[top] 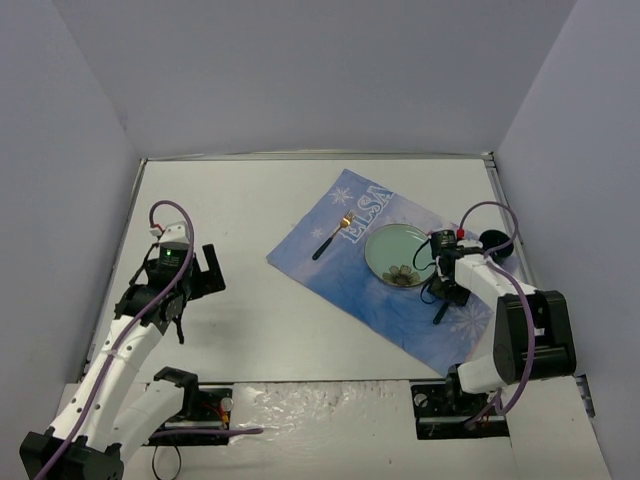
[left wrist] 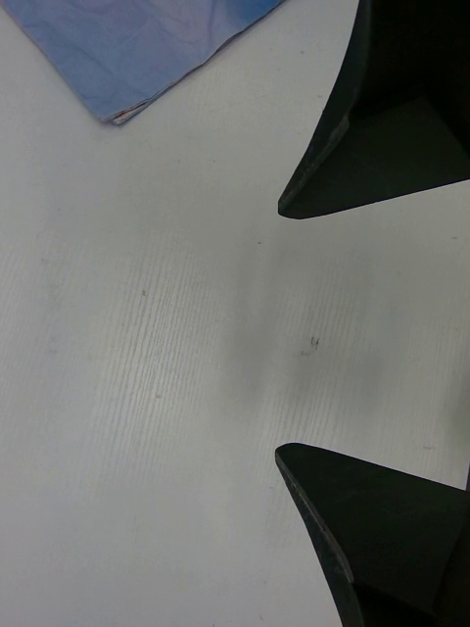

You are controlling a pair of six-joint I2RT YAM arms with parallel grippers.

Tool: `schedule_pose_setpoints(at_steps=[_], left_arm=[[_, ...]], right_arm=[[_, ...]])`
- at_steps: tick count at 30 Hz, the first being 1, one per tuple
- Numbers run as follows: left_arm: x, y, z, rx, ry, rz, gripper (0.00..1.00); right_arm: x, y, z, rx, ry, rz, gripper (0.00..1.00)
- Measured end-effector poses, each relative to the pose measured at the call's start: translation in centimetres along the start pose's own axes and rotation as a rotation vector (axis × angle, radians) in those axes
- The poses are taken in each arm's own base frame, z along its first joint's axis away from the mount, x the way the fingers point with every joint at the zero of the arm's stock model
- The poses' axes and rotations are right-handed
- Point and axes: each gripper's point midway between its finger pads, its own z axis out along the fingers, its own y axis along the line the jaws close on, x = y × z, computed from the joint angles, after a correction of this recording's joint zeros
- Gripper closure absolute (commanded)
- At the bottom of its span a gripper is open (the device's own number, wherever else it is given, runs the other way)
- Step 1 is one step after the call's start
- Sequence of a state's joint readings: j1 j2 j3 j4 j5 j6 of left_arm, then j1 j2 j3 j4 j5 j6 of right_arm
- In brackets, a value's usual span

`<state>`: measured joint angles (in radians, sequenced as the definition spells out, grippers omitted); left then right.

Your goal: Set the dinner table for one person

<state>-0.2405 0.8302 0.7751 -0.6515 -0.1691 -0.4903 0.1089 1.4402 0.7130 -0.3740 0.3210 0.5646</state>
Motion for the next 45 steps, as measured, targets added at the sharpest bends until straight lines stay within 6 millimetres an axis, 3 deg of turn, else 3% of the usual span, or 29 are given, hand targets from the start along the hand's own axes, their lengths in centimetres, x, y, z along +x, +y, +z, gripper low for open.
schedule_pose_setpoints(at_steps=[3, 6, 13, 16, 21, 25, 28, 32, 37, 41, 45], left_arm=[[0.2, -0.2, 0.0, 0.012, 0.007, 0.008, 0.03], [0.2, -0.4, 0.1, 0.027, 0.013, 0.015, 0.03], [0.7, -1.3, -0.1, 0.080, 0.048, 0.047, 0.03], [0.5, -1.8, -0.7, 0.106, 0.074, 0.062, 0.03], [-2.2, -2.8, -3.3, 0.153, 0.031, 0.063, 0.03], [-4.7, -2.7, -6.5, 0.174, -0.057, 0.049, 0.03], [-6.4, -1.9, -9.0, 0.160, -0.135, 0.032, 0.03], [-7.3, -0.4, -11.2, 0.127, -0.223, 0.009, 0.03], [-7.3, 2.0, -13.1, 0.055, -0.305, 0.002, 0.03], [-7.0, 3.3, -13.3, 0.016, -0.344, -0.008, 0.03], [-4.5, 4.4, -12.2, -0.003, -0.344, -0.013, 0.03]], right_arm=[[-0.9, 0.0, -1.1, -0.026, -0.038, 0.004, 0.36], [-3.6, 0.3, -3.7, -0.082, -0.130, 0.030, 0.22], [-10.7, -0.8, -13.4, -0.247, -0.452, 0.129, 0.01], [-12.3, -2.2, -17.8, -0.298, -0.576, 0.138, 0.00], [-14.1, -5.4, -25.0, -0.357, -0.786, 0.141, 0.00], [-14.1, -9.1, -29.9, -0.364, -0.936, 0.189, 0.00], [-13.7, -11.5, -32.4, -0.360, -1.020, 0.243, 0.00], [-12.4, -13.4, -34.0, -0.369, -1.095, 0.261, 0.00], [-10.2, -14.7, -33.8, -0.401, -1.147, 0.272, 0.00], [-9.0, -16.4, -33.7, -0.400, -1.188, 0.320, 0.00], [-7.9, -17.8, -32.8, -0.383, -1.210, 0.346, 0.00]])
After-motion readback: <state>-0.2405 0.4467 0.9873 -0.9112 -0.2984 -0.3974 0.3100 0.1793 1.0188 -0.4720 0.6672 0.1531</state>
